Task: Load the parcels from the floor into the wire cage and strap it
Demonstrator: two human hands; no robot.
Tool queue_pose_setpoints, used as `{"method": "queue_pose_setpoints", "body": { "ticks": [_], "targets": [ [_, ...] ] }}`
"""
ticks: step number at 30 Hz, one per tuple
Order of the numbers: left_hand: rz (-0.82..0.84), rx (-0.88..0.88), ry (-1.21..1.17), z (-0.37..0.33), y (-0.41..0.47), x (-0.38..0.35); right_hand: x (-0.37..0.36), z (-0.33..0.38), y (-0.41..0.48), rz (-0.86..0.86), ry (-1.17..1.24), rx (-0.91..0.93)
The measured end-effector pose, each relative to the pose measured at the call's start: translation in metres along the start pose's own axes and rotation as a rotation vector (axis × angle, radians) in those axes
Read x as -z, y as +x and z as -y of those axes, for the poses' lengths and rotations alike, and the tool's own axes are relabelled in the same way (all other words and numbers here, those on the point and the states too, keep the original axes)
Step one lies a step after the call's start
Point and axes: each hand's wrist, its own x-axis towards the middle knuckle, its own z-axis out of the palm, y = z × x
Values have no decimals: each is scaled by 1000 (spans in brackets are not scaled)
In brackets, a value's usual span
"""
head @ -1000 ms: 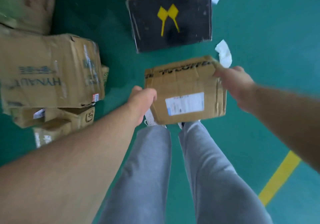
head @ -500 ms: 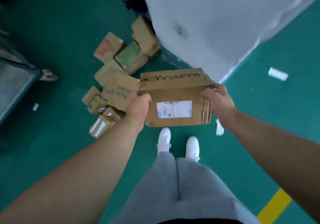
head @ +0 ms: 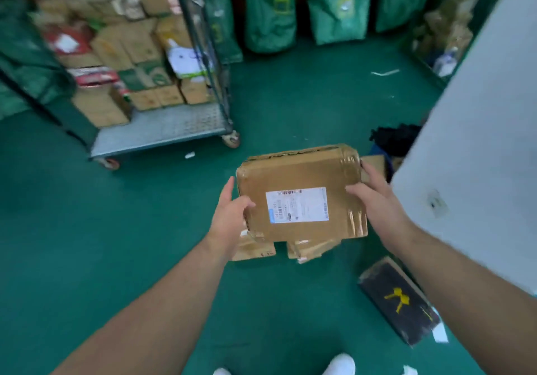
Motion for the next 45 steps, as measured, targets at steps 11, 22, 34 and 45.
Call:
{"method": "queue_pose_setpoints", "body": {
  "ticks": [11,22,34,45],
  "targets": [
    [-154,-108,-194,-72,-7,311,-300,67,-32,253,86,92],
    [-316,-115,-227,-99,44,496,-505,81,-17,491,22,54],
    [-494,15,-251,-156,212,641,-738,113,126,578,-22,-58],
    [-608,30,-305,-229,339,793,-967,156,238,688,-188,-112]
  ]
}}
